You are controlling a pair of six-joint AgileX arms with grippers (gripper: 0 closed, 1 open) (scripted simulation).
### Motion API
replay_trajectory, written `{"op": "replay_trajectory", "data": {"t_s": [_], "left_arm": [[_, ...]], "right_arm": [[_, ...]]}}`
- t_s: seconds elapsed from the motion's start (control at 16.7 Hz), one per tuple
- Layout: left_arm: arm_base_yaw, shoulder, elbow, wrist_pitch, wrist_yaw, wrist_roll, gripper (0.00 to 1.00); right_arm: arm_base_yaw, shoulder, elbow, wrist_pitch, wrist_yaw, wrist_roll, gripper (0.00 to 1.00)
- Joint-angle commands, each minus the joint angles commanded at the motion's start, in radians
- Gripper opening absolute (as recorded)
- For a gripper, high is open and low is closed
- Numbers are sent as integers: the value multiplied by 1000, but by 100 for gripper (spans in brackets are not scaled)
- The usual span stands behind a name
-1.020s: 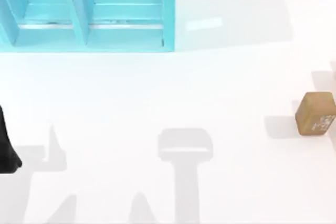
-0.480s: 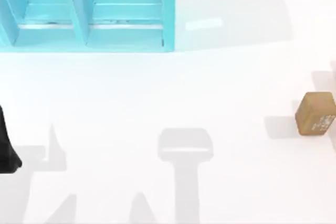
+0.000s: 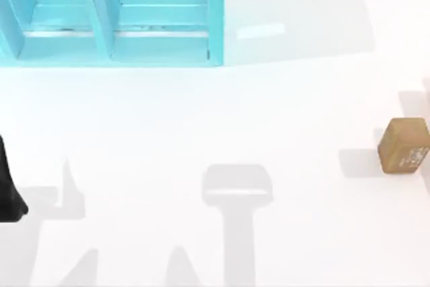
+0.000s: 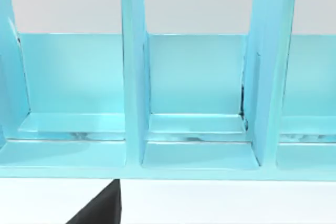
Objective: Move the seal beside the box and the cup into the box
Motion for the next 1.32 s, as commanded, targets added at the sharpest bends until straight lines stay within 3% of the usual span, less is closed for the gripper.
{"op": "replay_trajectory", "data": {"t_s": [0.18, 0.24, 0.84, 1.08, 1.32], "left_arm": [[0, 0, 0, 0, 0, 0, 100], [0, 0, 0, 0, 0, 0, 100], [0, 0, 0, 0, 0, 0, 100], [0, 0, 0, 0, 0, 0, 100], [0, 0, 0, 0, 0, 0, 100]], "right_arm": [[0, 0, 0, 0, 0, 0, 98], [0, 0, 0, 0, 0, 0, 100], [-1, -10, 14, -3, -8, -3, 100], [-17, -32, 144, -5, -53, -23, 100], [-14, -52, 298, -139, -71, -20, 100]]}}
